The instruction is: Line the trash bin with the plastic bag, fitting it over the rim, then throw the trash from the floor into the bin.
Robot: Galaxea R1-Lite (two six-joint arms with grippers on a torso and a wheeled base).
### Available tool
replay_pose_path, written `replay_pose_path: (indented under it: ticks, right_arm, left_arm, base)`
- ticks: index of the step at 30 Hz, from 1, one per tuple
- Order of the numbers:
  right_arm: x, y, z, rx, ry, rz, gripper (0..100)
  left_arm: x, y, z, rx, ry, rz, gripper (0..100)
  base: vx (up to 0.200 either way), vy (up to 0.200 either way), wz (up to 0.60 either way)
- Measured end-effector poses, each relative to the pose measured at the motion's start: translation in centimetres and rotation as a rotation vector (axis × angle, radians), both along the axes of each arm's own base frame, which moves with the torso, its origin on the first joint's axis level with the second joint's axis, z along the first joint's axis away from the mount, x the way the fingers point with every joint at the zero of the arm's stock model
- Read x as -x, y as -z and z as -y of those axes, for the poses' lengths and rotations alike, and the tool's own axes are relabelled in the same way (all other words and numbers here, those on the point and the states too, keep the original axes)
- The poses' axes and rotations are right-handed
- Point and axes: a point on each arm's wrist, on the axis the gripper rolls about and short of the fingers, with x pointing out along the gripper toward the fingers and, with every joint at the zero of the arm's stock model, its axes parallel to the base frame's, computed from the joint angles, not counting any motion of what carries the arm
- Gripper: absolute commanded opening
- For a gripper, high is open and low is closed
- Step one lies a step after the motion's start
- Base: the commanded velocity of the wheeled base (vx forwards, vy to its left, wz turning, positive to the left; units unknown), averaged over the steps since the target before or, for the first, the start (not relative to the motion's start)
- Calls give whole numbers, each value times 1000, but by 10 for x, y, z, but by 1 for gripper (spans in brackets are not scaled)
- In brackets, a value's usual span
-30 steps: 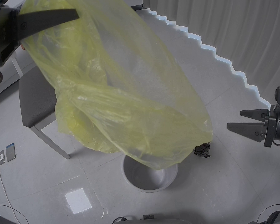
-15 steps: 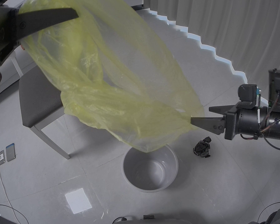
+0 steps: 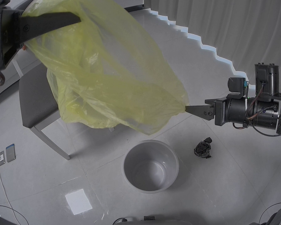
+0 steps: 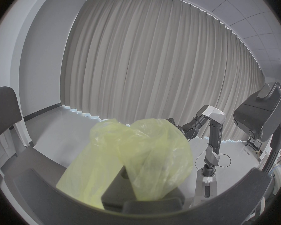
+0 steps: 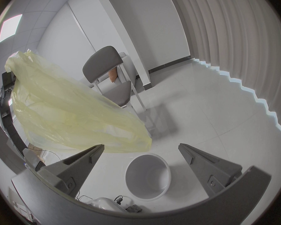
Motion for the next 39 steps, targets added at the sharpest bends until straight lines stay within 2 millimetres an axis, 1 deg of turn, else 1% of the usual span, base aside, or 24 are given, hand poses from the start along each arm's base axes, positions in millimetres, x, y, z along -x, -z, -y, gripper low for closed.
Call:
replay_pose_path:
  ticks: [5,9,17,32,36,39]
  right_arm:
    - [-5,-5,0,-8,9,16,100]
    - [-9,-13,2,-17,19,35,100]
    - [-6,-28,6,-24,25,53,100]
    - [6,-57,21,-54,50,125,100]
    - [15,-59,21,-51,22,109,100]
    - [20,-56,17,-49,-3,93,100]
  left_arm:
    - [-1,2,0,-6,-1,-2,0]
    - [-1,3,1,-10,-2,-6,0]
    - [-4,5,1,-15,-10,-12,0]
    - [-11,4,0,-9,-39,-3,0]
    - [-13,4,0,-10,-48,-5,0]
    - [-14,3,-1,-7,-51,-1,0]
  base:
    - [0,0,0]
    - [0,0,0]
    - [0,0,0]
    - [0,0,0]
    - [0,0,0]
    - [0,0,0]
